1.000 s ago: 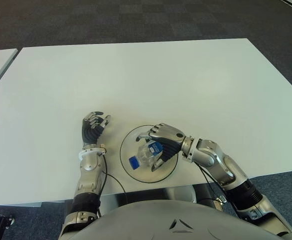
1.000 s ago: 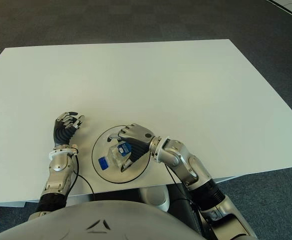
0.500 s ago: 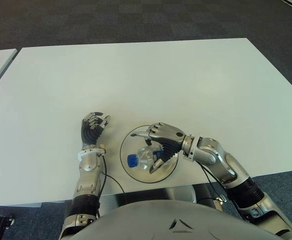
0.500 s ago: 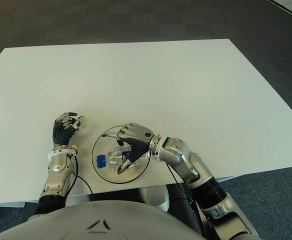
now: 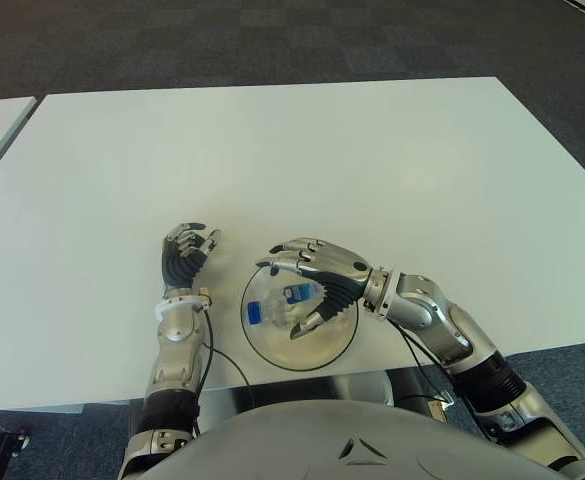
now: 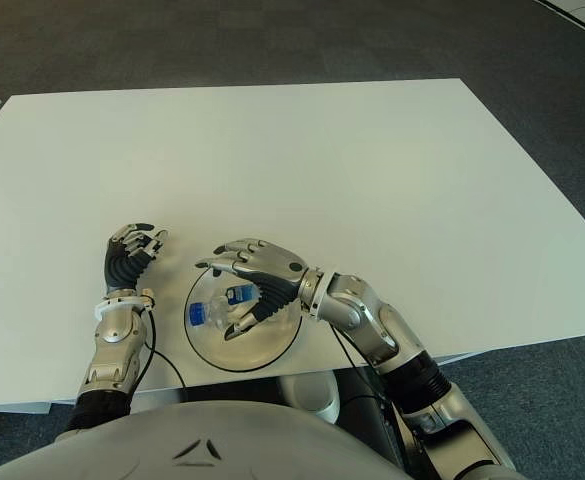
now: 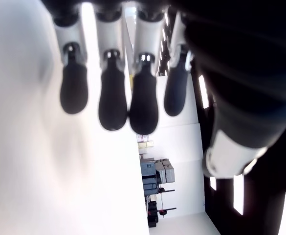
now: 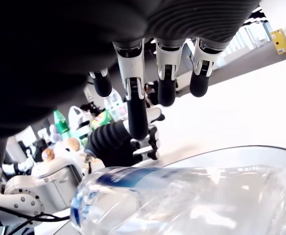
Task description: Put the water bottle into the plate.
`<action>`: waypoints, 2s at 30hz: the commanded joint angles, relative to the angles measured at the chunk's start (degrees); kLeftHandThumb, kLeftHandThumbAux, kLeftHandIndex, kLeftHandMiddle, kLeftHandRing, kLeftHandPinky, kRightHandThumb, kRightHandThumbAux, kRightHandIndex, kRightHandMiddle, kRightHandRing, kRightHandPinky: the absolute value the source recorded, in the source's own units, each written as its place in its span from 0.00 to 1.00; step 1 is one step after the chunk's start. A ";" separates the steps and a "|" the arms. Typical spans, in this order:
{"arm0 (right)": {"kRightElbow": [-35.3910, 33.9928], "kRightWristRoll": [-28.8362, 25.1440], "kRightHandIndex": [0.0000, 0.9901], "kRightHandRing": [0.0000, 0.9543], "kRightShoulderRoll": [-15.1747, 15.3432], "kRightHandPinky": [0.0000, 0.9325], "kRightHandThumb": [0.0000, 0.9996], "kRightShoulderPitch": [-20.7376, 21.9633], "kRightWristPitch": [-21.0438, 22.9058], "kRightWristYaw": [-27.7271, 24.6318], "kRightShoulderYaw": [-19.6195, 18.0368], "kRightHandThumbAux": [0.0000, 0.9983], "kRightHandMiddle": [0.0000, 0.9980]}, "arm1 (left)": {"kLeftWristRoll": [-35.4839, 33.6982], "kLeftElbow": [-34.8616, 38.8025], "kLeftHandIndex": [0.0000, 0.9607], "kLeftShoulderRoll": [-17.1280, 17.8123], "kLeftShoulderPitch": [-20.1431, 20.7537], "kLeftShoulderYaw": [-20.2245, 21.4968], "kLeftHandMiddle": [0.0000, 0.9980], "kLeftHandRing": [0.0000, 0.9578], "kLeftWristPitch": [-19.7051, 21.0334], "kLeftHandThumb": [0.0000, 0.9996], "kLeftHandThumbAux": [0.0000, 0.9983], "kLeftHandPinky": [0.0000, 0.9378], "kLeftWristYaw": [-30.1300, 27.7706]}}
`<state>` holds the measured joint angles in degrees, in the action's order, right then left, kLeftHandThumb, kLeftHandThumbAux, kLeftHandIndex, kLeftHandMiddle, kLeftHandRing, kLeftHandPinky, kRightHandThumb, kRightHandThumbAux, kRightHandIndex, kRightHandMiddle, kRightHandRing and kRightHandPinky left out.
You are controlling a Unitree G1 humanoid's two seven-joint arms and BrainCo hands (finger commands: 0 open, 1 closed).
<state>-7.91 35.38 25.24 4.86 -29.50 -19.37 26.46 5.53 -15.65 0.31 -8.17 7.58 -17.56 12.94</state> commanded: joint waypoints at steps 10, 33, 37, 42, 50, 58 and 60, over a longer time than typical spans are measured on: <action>2.22 -0.10 0.00 0.00 -0.86 0.00 0.00 0.17 -3.58 5.14 -0.91 0.39 0.00 | 0.99 0.48 0.45 0.02 -0.83 -0.81 0.66 0.67 0.71 0.71 0.71 0.66 0.17; 10.25 2.98 0.00 0.00 -4.80 0.00 0.01 -1.63 -12.48 27.64 -6.16 0.32 0.00 | 0.53 -1.48 0.45 0.15 -0.23 -0.63 0.65 0.66 -0.87 0.71 0.71 0.65 0.41; 12.67 0.91 0.00 0.00 -6.49 0.00 0.00 -1.84 -13.54 30.72 -7.46 0.34 0.00 | 0.05 -1.77 0.45 0.17 -0.16 -0.60 0.66 0.66 -1.43 0.71 0.71 0.65 -0.09; 14.71 -3.70 0.00 0.00 -8.54 0.00 0.00 -1.74 -15.16 32.53 -9.02 0.37 0.00 | -0.21 -2.66 0.45 0.18 0.02 -0.52 0.66 0.66 -2.39 0.71 0.71 0.65 -0.15; 14.65 -11.35 0.00 0.00 -8.84 0.00 0.00 -3.17 -13.89 29.62 -11.87 0.41 0.00 | -0.47 -3.58 0.45 0.01 0.32 -0.26 0.66 0.66 -2.92 0.71 0.71 0.64 0.03; 21.88 -14.92 0.00 0.00 -11.84 0.00 0.00 -0.84 -10.96 33.22 -18.22 0.53 0.00 | -0.49 -4.23 0.45 0.01 0.66 -0.08 0.66 0.67 -2.89 0.71 0.71 0.65 0.01; 24.28 -15.00 0.00 0.00 -12.90 0.01 0.00 0.20 -11.41 34.69 -19.28 0.58 0.00 | -0.56 -4.39 0.45 0.00 0.75 -0.01 0.66 0.67 -2.99 0.71 0.71 0.65 -0.01</action>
<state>12.09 21.47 13.96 3.37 -41.52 13.19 9.21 5.09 -18.70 0.37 -7.85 7.77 -20.80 12.95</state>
